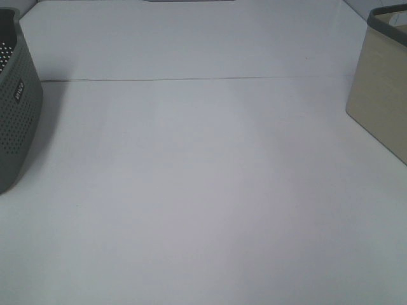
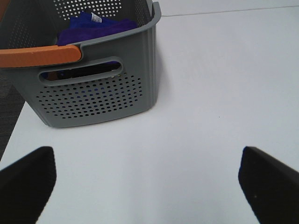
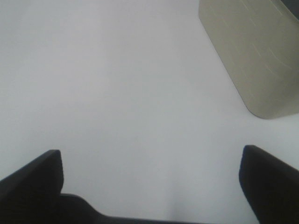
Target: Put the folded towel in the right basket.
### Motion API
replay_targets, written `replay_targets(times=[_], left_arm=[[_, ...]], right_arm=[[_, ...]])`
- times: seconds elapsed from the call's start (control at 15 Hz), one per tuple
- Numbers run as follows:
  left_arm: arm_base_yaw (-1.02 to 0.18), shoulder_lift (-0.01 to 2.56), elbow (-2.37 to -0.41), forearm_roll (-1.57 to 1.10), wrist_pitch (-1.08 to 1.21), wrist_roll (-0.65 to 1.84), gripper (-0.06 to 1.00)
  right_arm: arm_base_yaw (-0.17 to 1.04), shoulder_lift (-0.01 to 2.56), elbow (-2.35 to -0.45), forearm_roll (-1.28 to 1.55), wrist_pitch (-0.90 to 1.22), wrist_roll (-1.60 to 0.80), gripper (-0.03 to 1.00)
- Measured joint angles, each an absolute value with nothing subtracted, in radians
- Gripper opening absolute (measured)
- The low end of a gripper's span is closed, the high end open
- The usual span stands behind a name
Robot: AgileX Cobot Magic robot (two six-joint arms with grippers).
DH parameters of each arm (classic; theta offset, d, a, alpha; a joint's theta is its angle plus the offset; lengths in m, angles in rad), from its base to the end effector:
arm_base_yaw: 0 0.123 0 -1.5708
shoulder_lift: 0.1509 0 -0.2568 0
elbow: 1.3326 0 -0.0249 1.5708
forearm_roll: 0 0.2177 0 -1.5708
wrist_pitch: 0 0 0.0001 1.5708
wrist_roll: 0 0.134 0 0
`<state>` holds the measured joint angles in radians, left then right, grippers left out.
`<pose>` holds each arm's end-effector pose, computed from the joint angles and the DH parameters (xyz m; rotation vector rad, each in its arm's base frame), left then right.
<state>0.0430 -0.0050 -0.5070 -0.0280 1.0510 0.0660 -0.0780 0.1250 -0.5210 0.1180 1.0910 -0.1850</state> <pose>0.0322 -0.0019 0.2451 0.0246 2.0222 0.0357 0.0446 0.0106 0.2403 -0.1164 2.1687 -0.0053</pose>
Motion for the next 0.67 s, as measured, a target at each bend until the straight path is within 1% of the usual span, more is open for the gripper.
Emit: replay_targets(times=[0.2,0.33,0.53,0.67], left_arm=[[0.043,-0.005,-0.507,-0.028,1.051,0.066,0.99],[0.043,-0.005,-0.507,-0.028,1.051,0.066,0.99],[0.043,-0.005,-0.507,-0.028,1.051,0.066,0.99],[0.043,-0.005,-0.507,-0.028,1.051,0.066,0.99]], right_arm=[[-0.078,0.012,-0.457,0.034,1.105,-0.065,0.98],[-0.072,-0.002,-0.454,0.032,1.106,-0.061,0.98],[0.005,-0.002,-0.454,0.041,1.106,-0.062,0.98],[0.012,-0.002,-0.454,0.041,1.106,-0.062,0.98]])
